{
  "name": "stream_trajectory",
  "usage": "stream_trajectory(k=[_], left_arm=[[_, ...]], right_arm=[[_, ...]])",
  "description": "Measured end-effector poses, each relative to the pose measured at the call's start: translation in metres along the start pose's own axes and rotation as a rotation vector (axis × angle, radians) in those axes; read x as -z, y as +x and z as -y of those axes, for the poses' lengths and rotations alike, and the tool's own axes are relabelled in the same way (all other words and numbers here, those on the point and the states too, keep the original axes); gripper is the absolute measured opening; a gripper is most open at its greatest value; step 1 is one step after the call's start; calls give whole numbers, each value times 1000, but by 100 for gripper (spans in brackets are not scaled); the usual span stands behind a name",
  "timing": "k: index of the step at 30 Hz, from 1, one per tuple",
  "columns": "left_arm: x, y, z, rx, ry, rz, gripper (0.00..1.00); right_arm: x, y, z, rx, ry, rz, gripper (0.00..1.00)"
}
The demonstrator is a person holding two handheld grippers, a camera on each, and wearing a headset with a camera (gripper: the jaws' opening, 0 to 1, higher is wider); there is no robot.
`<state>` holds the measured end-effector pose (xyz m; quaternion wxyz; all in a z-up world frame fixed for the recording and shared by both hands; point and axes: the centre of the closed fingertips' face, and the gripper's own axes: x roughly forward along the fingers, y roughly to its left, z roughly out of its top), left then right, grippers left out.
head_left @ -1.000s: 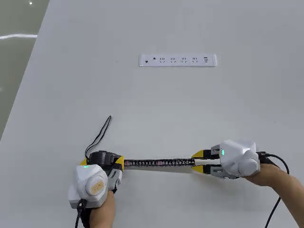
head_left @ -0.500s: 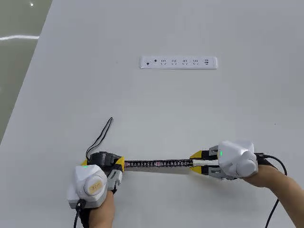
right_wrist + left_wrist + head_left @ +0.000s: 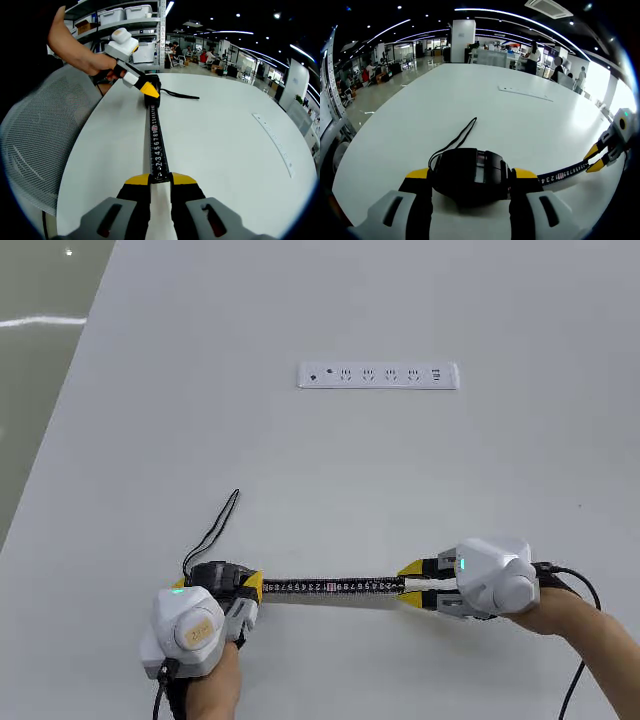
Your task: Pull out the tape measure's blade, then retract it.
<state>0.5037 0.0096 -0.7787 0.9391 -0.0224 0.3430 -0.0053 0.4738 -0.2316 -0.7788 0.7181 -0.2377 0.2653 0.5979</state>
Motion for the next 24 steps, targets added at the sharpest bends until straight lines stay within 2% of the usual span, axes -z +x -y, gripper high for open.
stream_trajectory(k=[6, 24], left_arm=[[0, 0, 1, 4, 8, -5, 59], [0, 0, -1, 23, -21, -15, 59]], right_arm=[[-1, 2, -1, -7, -2, 0, 13], [-7, 7, 0, -11, -9, 4, 13]])
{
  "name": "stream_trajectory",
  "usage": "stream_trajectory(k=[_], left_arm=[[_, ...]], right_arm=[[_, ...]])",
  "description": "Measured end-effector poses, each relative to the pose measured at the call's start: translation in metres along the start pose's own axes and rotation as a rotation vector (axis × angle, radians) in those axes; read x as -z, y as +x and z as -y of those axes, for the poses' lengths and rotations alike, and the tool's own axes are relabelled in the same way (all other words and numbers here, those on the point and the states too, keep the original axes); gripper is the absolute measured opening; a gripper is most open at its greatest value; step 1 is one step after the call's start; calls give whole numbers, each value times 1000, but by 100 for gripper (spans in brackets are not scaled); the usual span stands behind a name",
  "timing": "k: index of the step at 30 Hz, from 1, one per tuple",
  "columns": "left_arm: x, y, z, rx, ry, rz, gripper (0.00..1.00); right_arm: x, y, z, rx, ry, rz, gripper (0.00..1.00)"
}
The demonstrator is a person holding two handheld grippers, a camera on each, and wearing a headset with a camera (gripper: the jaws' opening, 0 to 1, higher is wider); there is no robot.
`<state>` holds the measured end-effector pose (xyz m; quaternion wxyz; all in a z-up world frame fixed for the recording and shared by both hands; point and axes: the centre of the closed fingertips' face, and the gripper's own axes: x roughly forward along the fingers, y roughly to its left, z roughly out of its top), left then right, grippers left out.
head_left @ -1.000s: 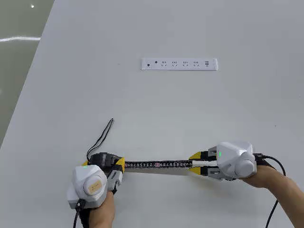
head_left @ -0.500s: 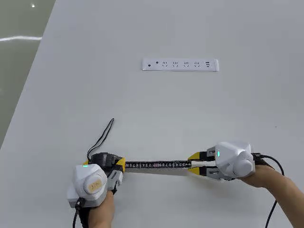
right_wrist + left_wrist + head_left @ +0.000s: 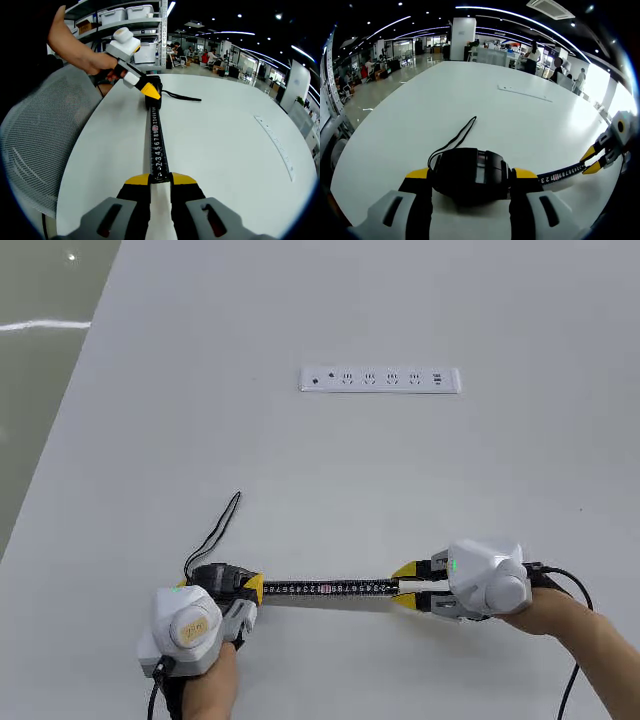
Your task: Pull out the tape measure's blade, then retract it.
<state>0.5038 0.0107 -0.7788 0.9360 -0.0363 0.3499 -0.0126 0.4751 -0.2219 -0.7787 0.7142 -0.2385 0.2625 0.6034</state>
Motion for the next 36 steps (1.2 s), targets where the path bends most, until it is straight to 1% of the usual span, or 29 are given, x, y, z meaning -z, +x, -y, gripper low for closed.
stream_trajectory(k=[6, 8, 14, 20, 36], left_arm=[[0, 0, -1, 6, -2, 0, 59], [0, 0, -2, 9, -13, 2, 59], [-1, 0, -1, 20, -19, 6, 59], [-1, 1, -1, 26, -28, 0, 59], [-1, 0, -1, 34, -34, -5, 59]], right_arm=[[-2, 2, -1, -5, 0, -1, 13], [-2, 3, 0, -8, 0, 0, 13], [-8, 8, 1, -13, -3, 8, 13], [-14, 14, 1, -20, -8, 18, 13], [-19, 18, 1, -26, -7, 20, 13]])
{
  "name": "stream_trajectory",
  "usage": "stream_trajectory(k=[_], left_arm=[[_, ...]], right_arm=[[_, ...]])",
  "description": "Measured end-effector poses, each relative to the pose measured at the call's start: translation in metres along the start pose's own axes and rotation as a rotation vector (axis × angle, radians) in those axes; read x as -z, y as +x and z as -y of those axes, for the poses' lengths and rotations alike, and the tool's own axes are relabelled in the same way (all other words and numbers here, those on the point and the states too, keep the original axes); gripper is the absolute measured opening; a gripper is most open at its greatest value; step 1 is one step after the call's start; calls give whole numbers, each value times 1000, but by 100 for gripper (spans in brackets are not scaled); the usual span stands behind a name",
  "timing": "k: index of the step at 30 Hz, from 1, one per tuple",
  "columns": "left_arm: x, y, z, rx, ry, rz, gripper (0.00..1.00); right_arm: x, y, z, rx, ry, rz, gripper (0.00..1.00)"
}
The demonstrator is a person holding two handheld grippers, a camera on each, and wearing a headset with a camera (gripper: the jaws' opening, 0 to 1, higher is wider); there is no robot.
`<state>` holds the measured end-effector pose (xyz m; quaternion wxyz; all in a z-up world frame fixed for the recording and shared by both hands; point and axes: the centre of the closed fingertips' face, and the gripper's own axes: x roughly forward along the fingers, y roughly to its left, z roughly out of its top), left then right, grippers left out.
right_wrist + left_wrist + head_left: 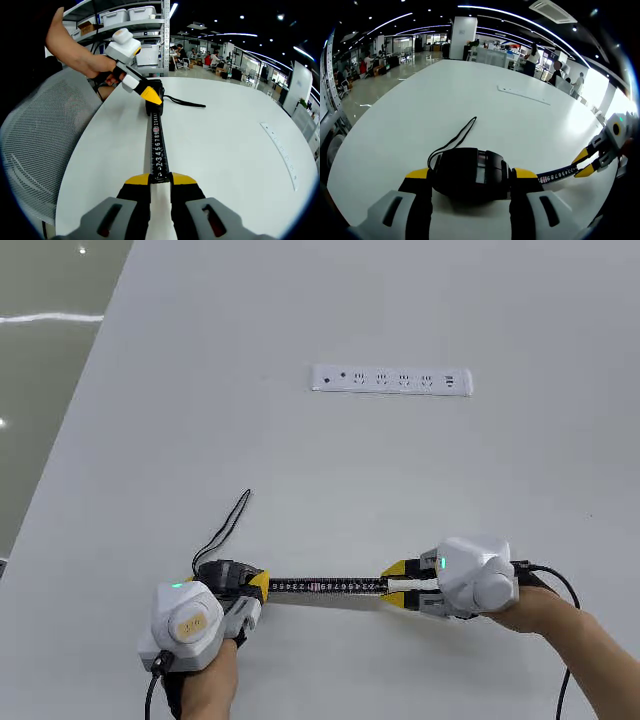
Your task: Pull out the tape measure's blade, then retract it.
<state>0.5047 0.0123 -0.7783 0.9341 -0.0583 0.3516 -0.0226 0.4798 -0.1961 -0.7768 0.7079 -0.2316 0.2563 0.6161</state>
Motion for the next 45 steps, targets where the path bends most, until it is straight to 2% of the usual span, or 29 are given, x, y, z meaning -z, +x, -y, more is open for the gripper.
stream_trajectory(k=[45], left_arm=[[-1, -1, -3, 18, -18, -6, 59]], right_arm=[[-13, 12, 0, -9, -1, -1, 13]])
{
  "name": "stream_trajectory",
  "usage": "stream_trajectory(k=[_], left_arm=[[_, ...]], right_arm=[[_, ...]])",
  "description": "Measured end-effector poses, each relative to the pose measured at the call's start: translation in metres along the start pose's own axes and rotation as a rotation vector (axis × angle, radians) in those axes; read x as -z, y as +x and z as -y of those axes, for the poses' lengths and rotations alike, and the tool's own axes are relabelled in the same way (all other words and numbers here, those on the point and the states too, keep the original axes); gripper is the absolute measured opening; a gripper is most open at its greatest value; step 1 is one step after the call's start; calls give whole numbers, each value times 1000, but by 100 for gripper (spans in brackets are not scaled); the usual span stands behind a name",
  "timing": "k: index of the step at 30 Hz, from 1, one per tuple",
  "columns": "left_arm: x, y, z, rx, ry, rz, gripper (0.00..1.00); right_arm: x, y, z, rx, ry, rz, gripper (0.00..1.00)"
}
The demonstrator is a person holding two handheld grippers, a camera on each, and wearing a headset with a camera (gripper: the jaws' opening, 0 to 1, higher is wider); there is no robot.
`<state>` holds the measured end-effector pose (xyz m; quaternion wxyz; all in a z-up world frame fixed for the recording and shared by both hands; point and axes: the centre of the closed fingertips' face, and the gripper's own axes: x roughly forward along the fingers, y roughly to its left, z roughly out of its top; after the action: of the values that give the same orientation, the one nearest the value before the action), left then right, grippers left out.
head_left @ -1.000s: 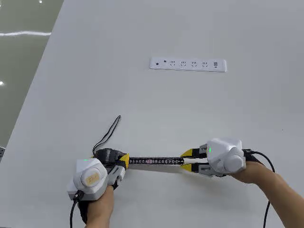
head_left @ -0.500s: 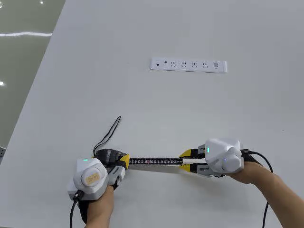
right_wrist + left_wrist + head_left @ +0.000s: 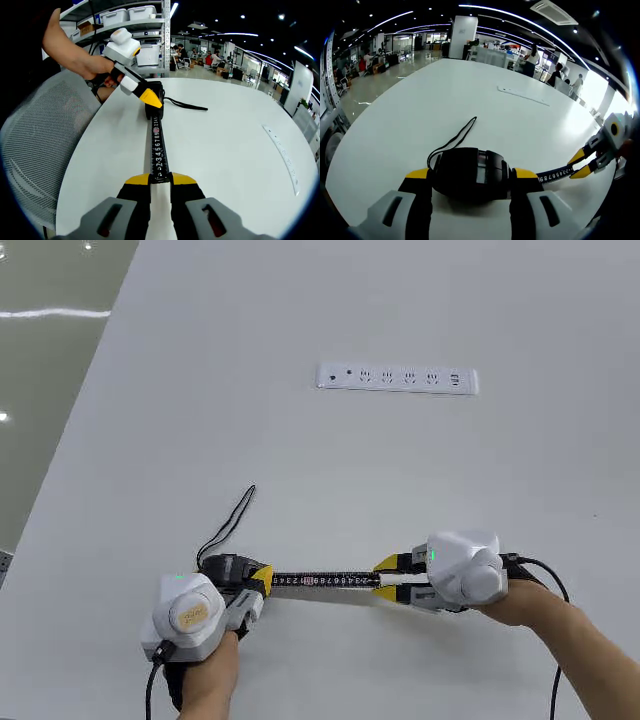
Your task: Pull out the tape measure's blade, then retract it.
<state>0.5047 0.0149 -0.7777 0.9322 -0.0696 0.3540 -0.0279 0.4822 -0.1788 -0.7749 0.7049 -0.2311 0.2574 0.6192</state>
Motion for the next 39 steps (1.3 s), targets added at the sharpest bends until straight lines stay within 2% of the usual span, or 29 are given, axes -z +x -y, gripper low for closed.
stream_trajectory(k=[39], left_arm=[[1, 0, -1, 20, -10, -4, 60]], right_arm=[[-11, 15, -3, -14, 12, 11, 13]])
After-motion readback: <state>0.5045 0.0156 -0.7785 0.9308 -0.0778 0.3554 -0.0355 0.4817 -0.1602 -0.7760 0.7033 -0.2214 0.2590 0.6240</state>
